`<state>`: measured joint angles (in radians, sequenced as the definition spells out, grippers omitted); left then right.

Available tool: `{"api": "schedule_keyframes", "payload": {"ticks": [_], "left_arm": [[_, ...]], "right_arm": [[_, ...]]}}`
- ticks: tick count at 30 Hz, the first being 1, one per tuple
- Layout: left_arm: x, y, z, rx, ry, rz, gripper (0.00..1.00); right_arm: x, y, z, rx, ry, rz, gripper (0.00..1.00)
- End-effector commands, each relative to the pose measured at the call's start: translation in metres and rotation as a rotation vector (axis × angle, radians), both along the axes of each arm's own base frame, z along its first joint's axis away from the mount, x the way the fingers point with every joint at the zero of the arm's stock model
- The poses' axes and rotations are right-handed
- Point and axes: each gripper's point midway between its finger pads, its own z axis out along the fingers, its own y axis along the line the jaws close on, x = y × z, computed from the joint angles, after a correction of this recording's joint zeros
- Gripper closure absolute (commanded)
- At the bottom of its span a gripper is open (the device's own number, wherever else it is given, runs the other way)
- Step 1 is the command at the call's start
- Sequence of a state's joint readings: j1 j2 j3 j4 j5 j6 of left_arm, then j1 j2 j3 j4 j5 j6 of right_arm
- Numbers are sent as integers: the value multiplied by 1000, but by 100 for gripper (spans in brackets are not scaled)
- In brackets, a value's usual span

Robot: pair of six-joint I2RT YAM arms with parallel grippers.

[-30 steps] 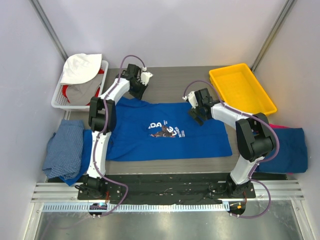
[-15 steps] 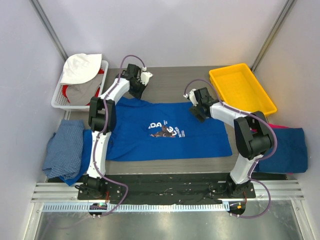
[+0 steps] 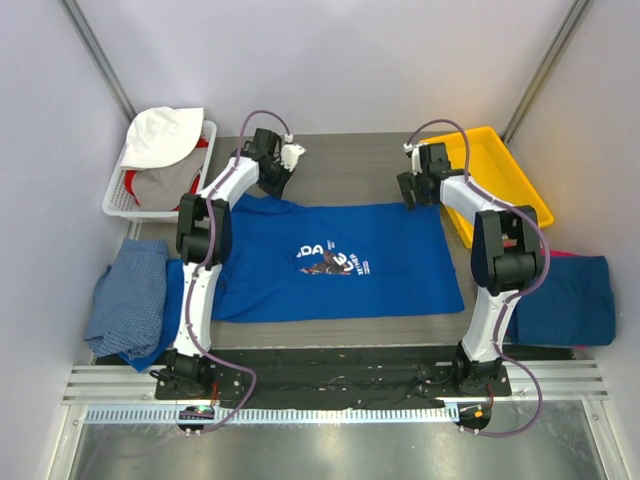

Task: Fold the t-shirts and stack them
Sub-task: Grap the side of the flattened tshirt furthest away from the robot with both arms

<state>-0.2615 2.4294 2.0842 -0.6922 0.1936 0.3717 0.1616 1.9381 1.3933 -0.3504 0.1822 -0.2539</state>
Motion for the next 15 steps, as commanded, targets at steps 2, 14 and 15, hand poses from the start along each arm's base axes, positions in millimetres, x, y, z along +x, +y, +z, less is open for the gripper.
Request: {"api": "schedule_keyframes", "payload": {"ticks": [2,14,15], "left_arm": [[-13,13,-8,37,45,12,100],[-17,14,-6,35,53,6,100],[-17,13,-5,31,51,5,100]], "right_arm": [[7,7,2,144,19,-46,14],[7,-10,-14,170,70,-89,16],[8,-12,-15,166,71,-93,16]]}}
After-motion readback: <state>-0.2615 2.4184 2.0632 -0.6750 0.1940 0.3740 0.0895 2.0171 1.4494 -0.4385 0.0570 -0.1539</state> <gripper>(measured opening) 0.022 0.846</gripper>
